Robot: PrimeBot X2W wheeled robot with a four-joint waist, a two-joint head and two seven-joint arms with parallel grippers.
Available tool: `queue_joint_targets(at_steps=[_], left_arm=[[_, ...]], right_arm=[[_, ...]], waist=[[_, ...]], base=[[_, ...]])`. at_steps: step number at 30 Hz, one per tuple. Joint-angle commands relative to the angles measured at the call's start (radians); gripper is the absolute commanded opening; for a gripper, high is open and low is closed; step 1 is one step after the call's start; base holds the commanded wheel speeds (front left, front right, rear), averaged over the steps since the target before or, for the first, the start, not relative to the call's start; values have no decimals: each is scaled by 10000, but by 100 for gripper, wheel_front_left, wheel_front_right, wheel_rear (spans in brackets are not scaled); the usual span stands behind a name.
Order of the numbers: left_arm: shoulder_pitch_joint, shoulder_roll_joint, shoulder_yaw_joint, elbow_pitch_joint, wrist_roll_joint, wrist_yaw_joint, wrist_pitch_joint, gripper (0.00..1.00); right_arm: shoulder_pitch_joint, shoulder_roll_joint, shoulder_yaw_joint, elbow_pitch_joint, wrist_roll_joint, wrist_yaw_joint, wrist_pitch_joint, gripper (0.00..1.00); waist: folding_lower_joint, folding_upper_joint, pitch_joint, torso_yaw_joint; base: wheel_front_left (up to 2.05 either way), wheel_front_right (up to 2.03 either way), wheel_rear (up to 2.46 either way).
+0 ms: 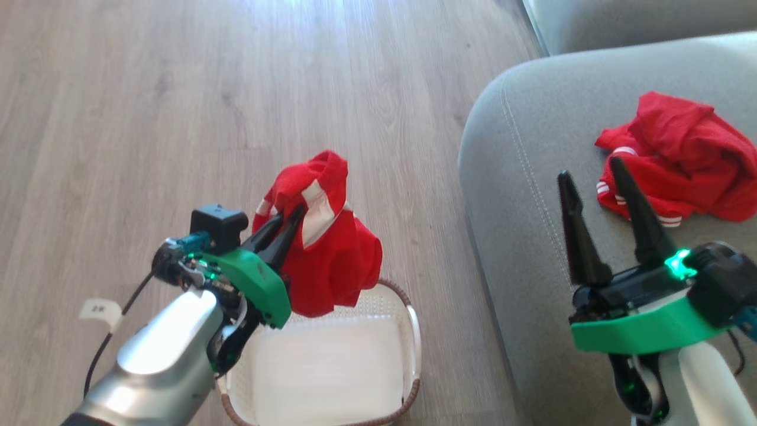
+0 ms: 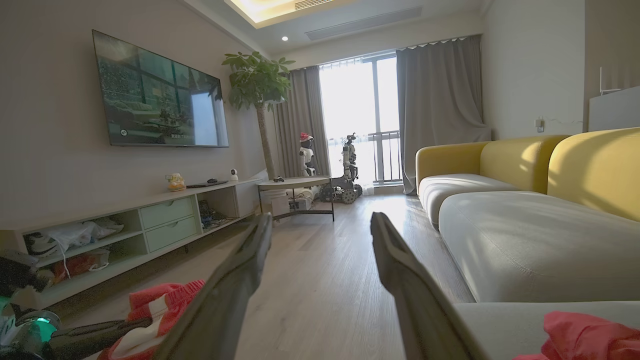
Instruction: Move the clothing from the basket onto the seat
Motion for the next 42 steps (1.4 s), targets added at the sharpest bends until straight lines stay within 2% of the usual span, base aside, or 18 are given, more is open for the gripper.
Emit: queue_joint_targets(at_steps=[1,14,24,32,42], left_arm=[[-729,481,500,-811,-9,192,39,0],[-1409,1308,884,-3626,-78,955,1205,0],[-1498,1517,949,-4644,-144,1312,1647,0],[-1603,1505,902,-4793,-148,1328,1719,0],[-1678,1162,605,-4703,-178,1166,1776,0]], right_arm=[[-45,-124,324,-280,111,-2,-49,100],[305,-146,941,-151,213,-2,-49,100],[311,-155,1369,46,317,-2,-49,100],[-540,-572,3293,1173,1006,-2,69,100],[-2632,-512,5117,3294,1571,-2,17,100]], waist=[[1,-1,-258,97],[1,-1,-369,173],[1,-1,-267,191],[1,-1,-224,267],[1,-1,-264,597]], base=[[0,0,0],[0,0,0],[0,0,0],[0,0,0],[0,0,0]])
